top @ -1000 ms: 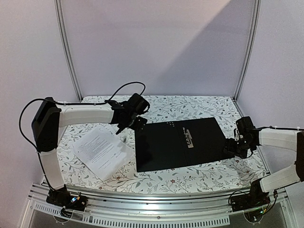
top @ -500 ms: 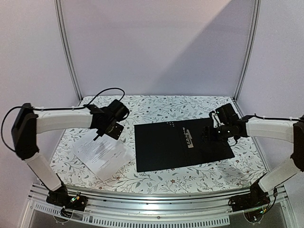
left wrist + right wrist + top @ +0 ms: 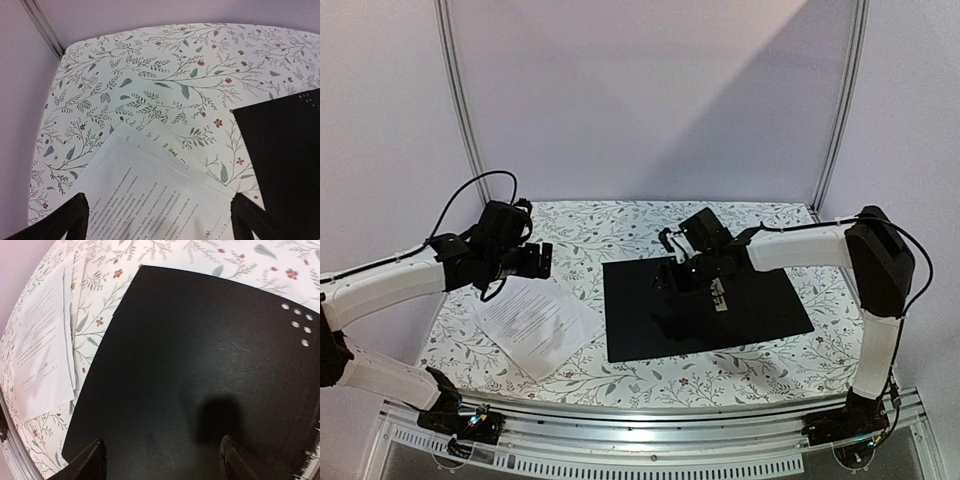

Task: Put the files into the folder

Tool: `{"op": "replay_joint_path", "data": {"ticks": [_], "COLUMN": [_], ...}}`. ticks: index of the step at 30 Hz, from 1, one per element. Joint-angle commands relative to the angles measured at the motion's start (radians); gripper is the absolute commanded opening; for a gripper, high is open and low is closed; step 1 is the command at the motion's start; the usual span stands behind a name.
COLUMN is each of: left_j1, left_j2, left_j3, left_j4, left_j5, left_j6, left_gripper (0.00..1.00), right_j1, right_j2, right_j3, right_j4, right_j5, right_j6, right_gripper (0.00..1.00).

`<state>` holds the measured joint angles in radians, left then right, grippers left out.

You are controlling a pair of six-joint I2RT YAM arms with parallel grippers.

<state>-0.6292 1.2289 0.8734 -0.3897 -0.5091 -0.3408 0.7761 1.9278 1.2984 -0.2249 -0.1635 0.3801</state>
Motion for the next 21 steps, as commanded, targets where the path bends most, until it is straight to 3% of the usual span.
{"op": "replay_joint_path", "data": {"ticks": [1,3,5,8,12,14,18,21], "left_j1": [0.031,0.034,0.035,0.057,0.158,0.211,0.286,0.293], "left_j2": [0.06,0.133,0.179,0.142,-0.01,-0.086,-0.173,-0.171], "left_j3": [0.02,0.065,0.108,0.107,-0.032,-0.11,-0.183,-0.224], "left_j4": [-0.174,-0.31,-0.404,-0.349,-0.222,-0.141,-0.201,-0.255], "left_j5": [0.012,0.03,-0.048,0.041,0.22,0.315,0.351,0.424], "left_j6": [-0.056,-0.025,-0.064,-0.051,-0.292,-0.363,-0.528,-0.596], "left_gripper": [0.99,0.99,0.99,1.0,0.99,0.93,0.83,0.83], "right_j1": [0.029,0.03,0.031,0.03,0.039,0.052,0.083,0.116], "right_j2": [0.077,0.08,0.075,0.089,0.125,0.149,0.208,0.271], "right_j3": [0.088,0.088,0.081,0.086,0.095,0.113,0.148,0.196], "right_j4": [-0.012,0.004,0.032,0.084,0.17,0.2,0.277,0.319], "right_j5": [-0.055,-0.061,-0.068,-0.12,-0.208,-0.237,-0.284,-0.317], "right_j6": [-0.023,-0.034,-0.042,-0.027,0.041,0.063,0.106,0.143], "right_gripper": [0.76,0.76,0.76,0.74,0.64,0.59,0.51,0.47]}}
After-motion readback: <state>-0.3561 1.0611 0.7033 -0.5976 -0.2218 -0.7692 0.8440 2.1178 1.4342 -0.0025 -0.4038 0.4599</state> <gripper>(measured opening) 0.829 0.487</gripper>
